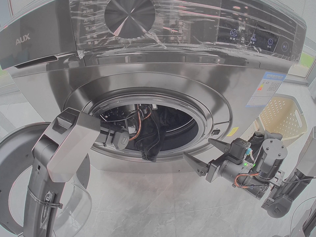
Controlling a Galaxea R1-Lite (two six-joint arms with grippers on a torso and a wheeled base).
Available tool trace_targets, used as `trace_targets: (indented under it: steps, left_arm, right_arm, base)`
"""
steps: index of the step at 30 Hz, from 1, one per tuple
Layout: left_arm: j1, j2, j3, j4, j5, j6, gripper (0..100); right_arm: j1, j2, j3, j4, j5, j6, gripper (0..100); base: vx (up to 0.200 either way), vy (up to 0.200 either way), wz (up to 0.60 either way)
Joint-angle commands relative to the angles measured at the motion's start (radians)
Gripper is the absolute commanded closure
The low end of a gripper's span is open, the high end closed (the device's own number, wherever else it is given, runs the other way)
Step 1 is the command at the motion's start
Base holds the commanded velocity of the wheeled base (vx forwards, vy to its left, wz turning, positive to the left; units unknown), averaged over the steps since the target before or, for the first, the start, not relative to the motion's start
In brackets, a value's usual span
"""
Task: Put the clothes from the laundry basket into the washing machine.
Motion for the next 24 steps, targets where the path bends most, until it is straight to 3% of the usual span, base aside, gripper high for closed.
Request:
trace_targets:
  steps: [1,3,4,9,13,24]
  left_arm:
    - [0.006,0.028,-0.025,-0.005,0.016,-0.012,100]
    - [0.005,0.022,0.001,-0.003,0.016,-0.012,100]
    - [0.003,0.017,0.015,-0.003,0.016,-0.014,0]
    - [-0.009,-0.089,0.167,0.069,-0.007,-0.015,0]
    - [-0.032,-0.184,0.291,0.181,-0.113,-0.018,0]
    - [-0.043,-0.115,0.336,0.178,-0.133,0.003,0]
  right_arm:
    - [-0.001,0.007,0.0,-0.001,0.0,0.0,0]
    - [-0.001,0.007,0.0,-0.001,0.0,0.0,0]
    - [-0.001,0.007,0.0,-0.001,0.0,0.0,0]
    - [-0.001,0.007,0.0,-0.001,0.002,0.0,0]
    - [0.0,0.007,0.0,-0.001,0.0,0.0,0]
    - [0.007,0.007,-0.01,-0.001,-0.002,0.0,0]
  base:
    - [0.0,0.0,0.0]
    - [0.0,0.0,0.0]
    - [0.0,0.0,0.0]
    - [0.0,0.0,0.0]
    - [0.0,0.0,0.0]
    - [0.0,0.0,0.0]
